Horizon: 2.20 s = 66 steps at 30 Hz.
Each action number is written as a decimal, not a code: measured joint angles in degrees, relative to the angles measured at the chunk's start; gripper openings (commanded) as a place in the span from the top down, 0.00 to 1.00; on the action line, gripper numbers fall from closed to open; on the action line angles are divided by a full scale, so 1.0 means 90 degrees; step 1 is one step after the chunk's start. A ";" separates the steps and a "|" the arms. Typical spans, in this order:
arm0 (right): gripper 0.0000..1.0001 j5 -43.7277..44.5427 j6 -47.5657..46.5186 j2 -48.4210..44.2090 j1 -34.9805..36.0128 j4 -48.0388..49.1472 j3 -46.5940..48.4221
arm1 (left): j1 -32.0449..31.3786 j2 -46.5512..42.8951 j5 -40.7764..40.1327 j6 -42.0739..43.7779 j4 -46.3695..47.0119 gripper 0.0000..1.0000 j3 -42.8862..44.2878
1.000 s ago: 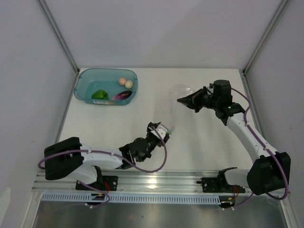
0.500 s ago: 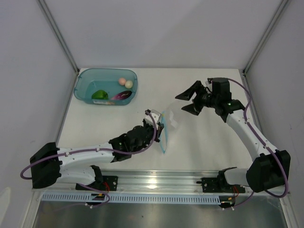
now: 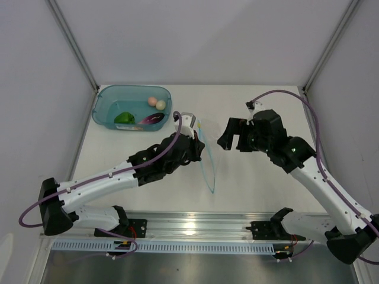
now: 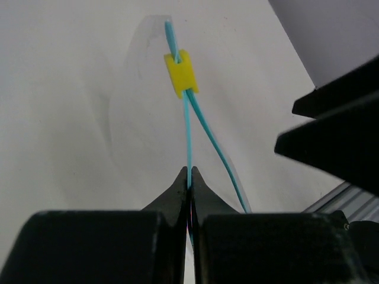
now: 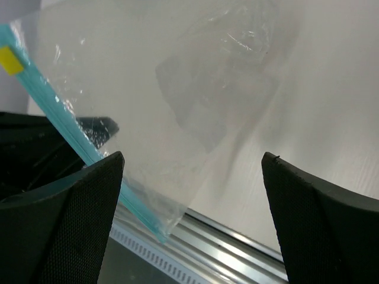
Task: Place the food in the zip-top bag and seal the zipper
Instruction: Open the zipper of the food storage bag at the center of the board.
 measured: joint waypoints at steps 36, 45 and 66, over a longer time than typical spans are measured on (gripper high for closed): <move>0.38 0.4044 -0.0452 0.0175 0.3660 -0.0034 -0.0809 | 0.0413 0.0644 0.1438 -0.1180 -0.1751 0.99 0.1202; 0.60 0.4337 -0.0580 0.0170 0.3660 0.0393 -0.1175 | 0.0478 0.0488 0.1787 -0.1234 -0.1719 0.99 0.1083; 1.00 0.3932 -0.0979 -0.0503 0.2552 0.0350 -0.1137 | 0.0556 0.0032 0.3330 -0.0539 -0.0593 0.99 -0.0202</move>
